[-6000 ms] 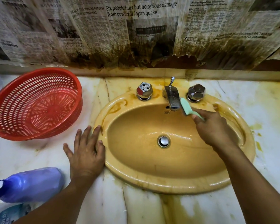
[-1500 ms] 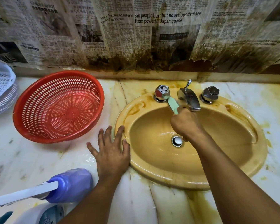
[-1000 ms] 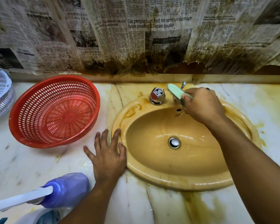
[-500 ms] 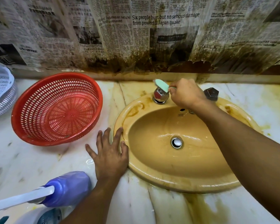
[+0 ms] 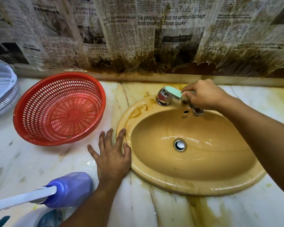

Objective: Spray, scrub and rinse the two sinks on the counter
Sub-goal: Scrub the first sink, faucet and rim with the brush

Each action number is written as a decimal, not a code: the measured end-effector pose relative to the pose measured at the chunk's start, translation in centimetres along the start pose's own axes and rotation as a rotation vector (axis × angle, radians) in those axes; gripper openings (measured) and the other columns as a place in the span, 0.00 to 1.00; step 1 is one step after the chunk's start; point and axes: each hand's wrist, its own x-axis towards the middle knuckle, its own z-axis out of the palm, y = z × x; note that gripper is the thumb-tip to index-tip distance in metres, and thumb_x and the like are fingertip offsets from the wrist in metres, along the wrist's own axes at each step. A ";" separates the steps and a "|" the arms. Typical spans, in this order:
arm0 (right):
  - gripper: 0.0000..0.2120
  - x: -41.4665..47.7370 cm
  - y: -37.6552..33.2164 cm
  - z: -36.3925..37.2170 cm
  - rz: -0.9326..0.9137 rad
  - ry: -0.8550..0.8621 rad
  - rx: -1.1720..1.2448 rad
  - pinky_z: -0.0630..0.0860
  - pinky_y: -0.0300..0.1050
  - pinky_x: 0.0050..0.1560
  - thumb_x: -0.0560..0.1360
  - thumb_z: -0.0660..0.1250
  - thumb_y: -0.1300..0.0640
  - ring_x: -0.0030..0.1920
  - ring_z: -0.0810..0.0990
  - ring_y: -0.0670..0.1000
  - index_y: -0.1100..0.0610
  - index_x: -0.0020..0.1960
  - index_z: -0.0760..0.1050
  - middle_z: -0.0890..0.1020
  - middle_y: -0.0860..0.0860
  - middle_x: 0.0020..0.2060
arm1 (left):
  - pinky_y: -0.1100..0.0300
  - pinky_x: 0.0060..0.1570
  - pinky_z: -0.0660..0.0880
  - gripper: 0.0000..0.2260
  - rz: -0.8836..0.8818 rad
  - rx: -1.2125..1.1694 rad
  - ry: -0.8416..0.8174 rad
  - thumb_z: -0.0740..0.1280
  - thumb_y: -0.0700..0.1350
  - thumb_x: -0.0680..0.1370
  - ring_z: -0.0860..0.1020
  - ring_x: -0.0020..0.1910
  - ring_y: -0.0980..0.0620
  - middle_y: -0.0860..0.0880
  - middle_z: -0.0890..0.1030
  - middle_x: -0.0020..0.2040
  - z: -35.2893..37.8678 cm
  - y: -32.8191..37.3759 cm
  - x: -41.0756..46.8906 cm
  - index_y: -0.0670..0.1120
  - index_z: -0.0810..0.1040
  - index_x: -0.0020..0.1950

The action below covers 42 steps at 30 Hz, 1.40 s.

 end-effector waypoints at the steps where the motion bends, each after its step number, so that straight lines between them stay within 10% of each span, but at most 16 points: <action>1: 0.14 0.3 -0.1 0.0 0.006 0.024 -0.020 0.79 0.50 0.51 0.84 0.63 0.51 0.49 0.78 0.52 0.49 0.66 0.81 0.83 0.53 0.59 | 0.29 0.76 0.42 0.29 0.001 0.000 0.001 0.42 0.63 0.80 0.50 0.83 0.47 0.50 0.59 0.83 0.0 0.0 0.0 0.64 0.55 0.82; 7: 0.13 -0.8 -1.0 1.0 -0.080 -0.029 -0.029 0.78 0.54 0.61 0.85 0.62 0.51 0.49 0.80 0.53 0.51 0.64 0.82 0.84 0.55 0.59 | 0.29 0.76 0.42 0.29 -0.001 -0.004 0.007 0.44 0.62 0.80 0.51 0.83 0.47 0.50 0.60 0.82 0.0 0.1 0.0 0.64 0.57 0.82; 17: 0.14 -0.4 -0.7 1.9 -0.151 0.001 -0.142 0.78 0.50 0.45 0.84 0.60 0.50 0.51 0.80 0.59 0.48 0.66 0.80 0.84 0.56 0.56 | 0.29 0.76 0.42 0.27 -0.004 -0.005 0.010 0.46 0.61 0.80 0.51 0.83 0.47 0.50 0.60 0.82 0.2 0.1 0.0 0.65 0.57 0.81; 24: 0.16 -2.7 -2.2 3.6 -0.270 0.063 -0.524 0.62 0.42 0.28 0.84 0.58 0.52 0.28 0.69 0.52 0.50 0.70 0.71 0.74 0.49 0.38 | 0.29 0.76 0.42 0.28 -0.007 -0.006 0.006 0.44 0.62 0.80 0.51 0.83 0.48 0.51 0.60 0.82 0.2 0.1 0.0 0.65 0.56 0.82; 37: 0.17 -2.0 -1.2 4.9 -0.287 0.024 -0.677 0.55 0.43 0.25 0.83 0.57 0.54 0.27 0.58 0.49 0.50 0.70 0.72 0.80 0.51 0.47 | 0.29 0.76 0.43 0.28 -0.010 -0.009 0.008 0.45 0.61 0.80 0.51 0.83 0.48 0.51 0.60 0.82 0.2 0.0 0.1 0.65 0.58 0.81; 42: 0.11 -1.4 -1.5 3.1 -0.123 -0.020 -0.585 0.68 0.43 0.34 0.79 0.62 0.54 0.34 0.72 0.53 0.51 0.58 0.80 0.72 0.50 0.35 | 0.29 0.76 0.42 0.29 -0.006 -0.003 -0.005 0.43 0.63 0.80 0.50 0.83 0.48 0.51 0.59 0.82 0.1 0.0 0.1 0.64 0.57 0.82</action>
